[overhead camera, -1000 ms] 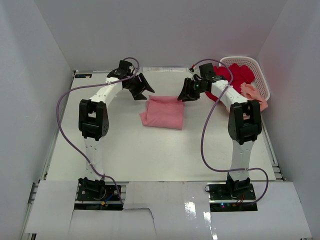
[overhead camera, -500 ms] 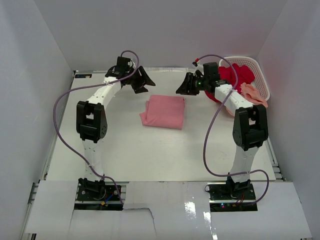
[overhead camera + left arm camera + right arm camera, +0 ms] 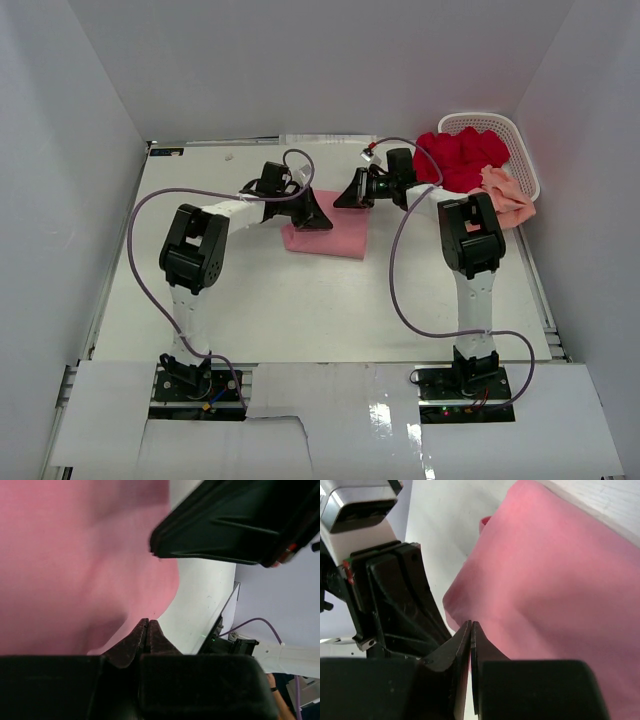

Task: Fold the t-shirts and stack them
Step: Smooth out wrinkles on the folded tshirt

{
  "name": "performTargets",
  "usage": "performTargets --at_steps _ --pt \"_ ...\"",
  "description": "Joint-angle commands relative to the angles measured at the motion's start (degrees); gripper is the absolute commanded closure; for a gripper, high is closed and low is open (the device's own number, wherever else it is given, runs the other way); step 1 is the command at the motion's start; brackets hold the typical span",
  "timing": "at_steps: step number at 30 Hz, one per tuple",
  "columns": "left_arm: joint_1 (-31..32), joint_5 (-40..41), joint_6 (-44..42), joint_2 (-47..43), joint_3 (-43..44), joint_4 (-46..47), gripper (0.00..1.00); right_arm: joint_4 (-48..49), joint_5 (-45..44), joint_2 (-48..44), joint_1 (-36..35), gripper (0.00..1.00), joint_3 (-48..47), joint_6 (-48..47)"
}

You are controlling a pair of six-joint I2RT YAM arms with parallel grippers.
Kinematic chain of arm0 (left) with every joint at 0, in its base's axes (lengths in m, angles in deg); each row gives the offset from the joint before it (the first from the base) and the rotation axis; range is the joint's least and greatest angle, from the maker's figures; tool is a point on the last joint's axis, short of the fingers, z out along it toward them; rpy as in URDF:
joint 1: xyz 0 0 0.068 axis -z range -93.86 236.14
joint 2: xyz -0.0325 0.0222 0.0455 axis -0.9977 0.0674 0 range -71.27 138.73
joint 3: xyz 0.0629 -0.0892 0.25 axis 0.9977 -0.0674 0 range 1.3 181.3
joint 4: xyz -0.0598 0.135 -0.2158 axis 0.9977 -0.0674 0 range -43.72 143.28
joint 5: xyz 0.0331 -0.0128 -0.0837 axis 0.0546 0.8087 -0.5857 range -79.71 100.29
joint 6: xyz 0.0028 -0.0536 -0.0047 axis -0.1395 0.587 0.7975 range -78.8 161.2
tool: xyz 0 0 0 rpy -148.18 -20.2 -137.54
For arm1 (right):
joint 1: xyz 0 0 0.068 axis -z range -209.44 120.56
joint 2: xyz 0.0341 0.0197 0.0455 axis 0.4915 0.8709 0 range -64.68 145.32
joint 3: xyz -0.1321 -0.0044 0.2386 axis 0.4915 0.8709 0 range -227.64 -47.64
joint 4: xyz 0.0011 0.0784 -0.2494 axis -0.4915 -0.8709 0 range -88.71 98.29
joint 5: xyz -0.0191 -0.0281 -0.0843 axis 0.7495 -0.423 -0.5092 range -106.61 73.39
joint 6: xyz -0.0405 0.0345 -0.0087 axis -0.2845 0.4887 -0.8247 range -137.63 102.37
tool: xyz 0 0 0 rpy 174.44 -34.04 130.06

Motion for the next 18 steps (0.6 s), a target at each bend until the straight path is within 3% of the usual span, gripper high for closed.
performTargets --at_steps 1,7,10,12,18 --pt "-0.14 -4.22 0.43 -6.16 -3.17 11.93 0.91 6.27 4.36 2.25 -0.28 0.92 -5.89 3.26" --pt "0.57 -4.49 0.96 -5.9 -6.69 15.12 0.9 6.52 5.41 10.06 -0.72 0.92 -11.44 4.76" --pt "0.65 -4.75 1.4 -5.46 -8.46 16.27 0.89 -2.14 -0.44 13.84 -0.89 0.92 -16.86 -1.62" --pt "1.0 -4.75 0.96 -5.64 -8.28 16.27 0.89 -13.04 -3.36 16.13 -1.16 0.92 -20.4 -4.98" --pt "2.5 -5.71 -1.24 -5.2 -7.93 16.53 0.88 -15.01 -6.01 19.04 -1.25 0.92 -19.97 -5.96"
